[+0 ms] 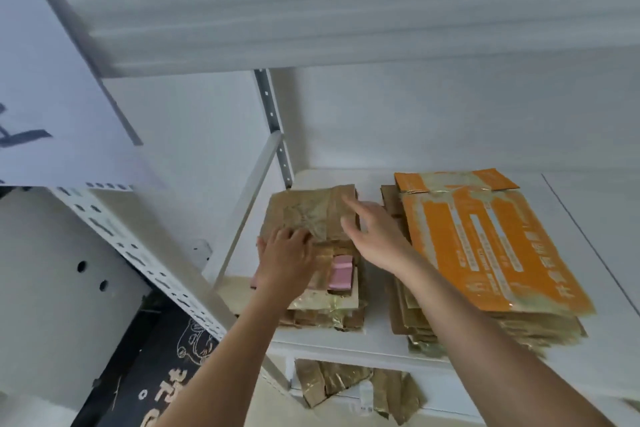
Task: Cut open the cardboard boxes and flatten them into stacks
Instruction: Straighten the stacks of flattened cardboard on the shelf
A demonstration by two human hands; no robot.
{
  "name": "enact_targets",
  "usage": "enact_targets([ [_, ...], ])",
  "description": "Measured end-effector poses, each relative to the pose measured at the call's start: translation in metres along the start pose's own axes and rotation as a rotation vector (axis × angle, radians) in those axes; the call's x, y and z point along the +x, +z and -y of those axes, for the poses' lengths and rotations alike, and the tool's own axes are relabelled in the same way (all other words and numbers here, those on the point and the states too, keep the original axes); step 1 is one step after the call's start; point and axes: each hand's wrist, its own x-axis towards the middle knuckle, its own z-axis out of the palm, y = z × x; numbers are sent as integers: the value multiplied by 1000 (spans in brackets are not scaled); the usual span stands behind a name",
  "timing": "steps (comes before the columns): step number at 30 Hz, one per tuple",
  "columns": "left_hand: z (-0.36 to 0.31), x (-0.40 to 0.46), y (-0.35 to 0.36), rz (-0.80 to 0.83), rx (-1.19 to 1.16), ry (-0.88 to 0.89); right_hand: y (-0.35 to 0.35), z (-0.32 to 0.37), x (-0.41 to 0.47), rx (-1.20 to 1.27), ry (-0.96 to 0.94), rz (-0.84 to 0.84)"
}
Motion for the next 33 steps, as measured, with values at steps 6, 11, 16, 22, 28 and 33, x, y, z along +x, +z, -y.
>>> enact_targets([
  [6, 41, -5, 18, 191, -49, 117, 75, -26, 6, -429, 183, 172],
  [11, 44, 11, 25, 207, 42, 52, 82, -24, 5, -477, 205, 94],
  [16, 50, 8, 27, 260, -160, -18, 83, -25, -5, -492, 204, 141],
  [22, 33, -6, 25, 254, 1, -75, 74, -17, -1, -493, 198, -19],
  [28, 19, 14, 22, 270, 334, 57, 66, -14, 35, -477, 207, 259],
  [33, 28, 49, 26, 472, 286, 167, 73, -29, 59, -305, 244, 179],
])
